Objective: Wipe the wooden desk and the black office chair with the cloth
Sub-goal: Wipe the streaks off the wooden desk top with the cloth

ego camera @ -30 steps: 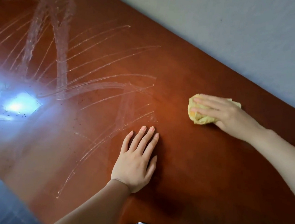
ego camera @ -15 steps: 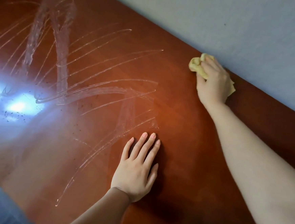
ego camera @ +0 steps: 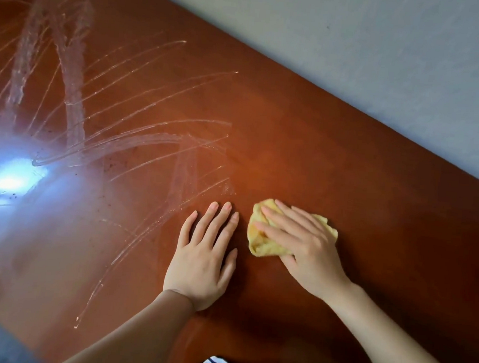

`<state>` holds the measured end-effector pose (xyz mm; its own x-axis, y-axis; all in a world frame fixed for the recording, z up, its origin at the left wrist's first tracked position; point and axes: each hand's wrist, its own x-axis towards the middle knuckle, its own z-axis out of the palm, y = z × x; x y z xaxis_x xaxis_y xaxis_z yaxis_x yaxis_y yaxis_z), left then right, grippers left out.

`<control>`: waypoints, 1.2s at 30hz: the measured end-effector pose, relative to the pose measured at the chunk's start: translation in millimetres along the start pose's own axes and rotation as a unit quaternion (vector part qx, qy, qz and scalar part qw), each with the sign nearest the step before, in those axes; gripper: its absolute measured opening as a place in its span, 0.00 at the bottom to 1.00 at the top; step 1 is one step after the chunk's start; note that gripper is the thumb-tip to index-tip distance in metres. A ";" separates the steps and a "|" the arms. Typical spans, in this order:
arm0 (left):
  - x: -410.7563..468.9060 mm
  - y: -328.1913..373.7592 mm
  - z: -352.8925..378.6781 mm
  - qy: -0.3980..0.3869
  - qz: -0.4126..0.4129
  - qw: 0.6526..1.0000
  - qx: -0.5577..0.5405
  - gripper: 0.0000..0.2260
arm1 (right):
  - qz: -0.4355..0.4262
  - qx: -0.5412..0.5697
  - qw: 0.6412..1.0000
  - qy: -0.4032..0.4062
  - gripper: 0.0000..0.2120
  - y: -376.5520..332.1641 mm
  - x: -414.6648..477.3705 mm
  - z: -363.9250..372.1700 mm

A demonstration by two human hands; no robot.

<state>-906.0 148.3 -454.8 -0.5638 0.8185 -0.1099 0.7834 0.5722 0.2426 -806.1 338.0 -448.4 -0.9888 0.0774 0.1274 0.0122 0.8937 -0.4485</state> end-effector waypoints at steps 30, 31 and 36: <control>2.7 2.4 3.7 0.009 -0.002 1.000 0.004 0.25 | 0.199 -0.056 0.971 0.123 0.15 36.0 70.3 -2.0; 2.7 2.6 3.1 0.009 -0.002 1.000 0.004 0.25 | 0.192 -0.052 0.972 0.121 0.15 26.8 64.6 1.7; 3.6 4.5 0.5 0.011 -0.011 1.000 -0.016 0.25 | 0.165 -0.044 0.981 0.089 0.16 -8.8 33.3 12.3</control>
<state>-904.4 153.9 -454.6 -0.5862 0.8047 -0.0943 0.7627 0.5873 0.2708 -840.9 327.3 -451.2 -0.8874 0.4382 0.1431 0.3482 0.8407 -0.4147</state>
